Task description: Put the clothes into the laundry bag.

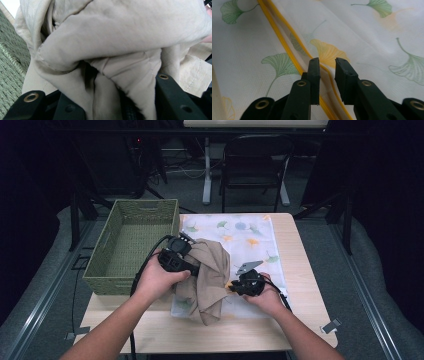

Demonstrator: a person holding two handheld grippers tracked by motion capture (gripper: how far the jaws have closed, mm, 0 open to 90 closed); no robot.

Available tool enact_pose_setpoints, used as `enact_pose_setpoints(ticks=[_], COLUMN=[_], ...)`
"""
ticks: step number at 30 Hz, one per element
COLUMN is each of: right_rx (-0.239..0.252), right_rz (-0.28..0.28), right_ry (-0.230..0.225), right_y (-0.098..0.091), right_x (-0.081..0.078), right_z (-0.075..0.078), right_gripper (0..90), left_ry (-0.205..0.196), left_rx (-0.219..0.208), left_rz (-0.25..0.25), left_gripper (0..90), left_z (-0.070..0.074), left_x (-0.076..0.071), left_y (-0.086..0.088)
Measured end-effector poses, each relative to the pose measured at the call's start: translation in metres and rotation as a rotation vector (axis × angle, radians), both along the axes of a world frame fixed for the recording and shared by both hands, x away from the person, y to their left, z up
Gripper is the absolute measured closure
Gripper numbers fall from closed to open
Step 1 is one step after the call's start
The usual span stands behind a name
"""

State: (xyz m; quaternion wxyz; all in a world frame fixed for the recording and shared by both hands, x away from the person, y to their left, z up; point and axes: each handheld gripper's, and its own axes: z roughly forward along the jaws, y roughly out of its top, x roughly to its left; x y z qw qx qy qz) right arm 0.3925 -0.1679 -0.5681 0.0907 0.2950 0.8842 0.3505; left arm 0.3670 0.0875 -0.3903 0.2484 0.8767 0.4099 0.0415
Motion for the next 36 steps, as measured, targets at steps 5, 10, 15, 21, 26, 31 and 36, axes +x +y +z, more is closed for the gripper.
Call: enact_pose_setpoints(ticks=[5,10,15,21,26,31,36], right_rx=[-0.021,-0.025,-0.012,-0.013,-0.062,-0.06,-0.052], right_rz=[-0.009,-0.002,-0.007,0.012,0.054,0.065,0.042], right_ry=[-0.011,0.003,0.015,-0.013,-0.005,-0.013,-0.001], right_y=[0.003,0.001,0.0,0.001,0.001,0.002,0.0], right_x=[0.0,0.004,0.005,0.003,0.004,0.006,0.01], right_z=[-0.003,-0.005,-0.005,-0.004,0.0,0.006,0.012], right_gripper=[76.8,79.6,83.7,89.1,89.4,89.5,89.6], left_ry=[0.0,0.004,0.005,0.003,0.002,0.002,0.002], left_rx=[-0.001,-0.004,-0.003,-0.004,-0.005,-0.009,-0.01], left_rz=[-0.001,-0.001,0.001,0.002,0.002,0.003,0.002], left_gripper=[62.1,62.1,62.1,62.2,62.2,62.2,62.2], left_z=[-0.001,-0.002,-0.004,-0.004,-0.004,-0.004,-0.004], left_x=[0.0,0.001,0.001,0.001,0.0,0.0,0.0], left_y=[0.0,0.0,0.0,0.0,0.0,0.0,0.0])
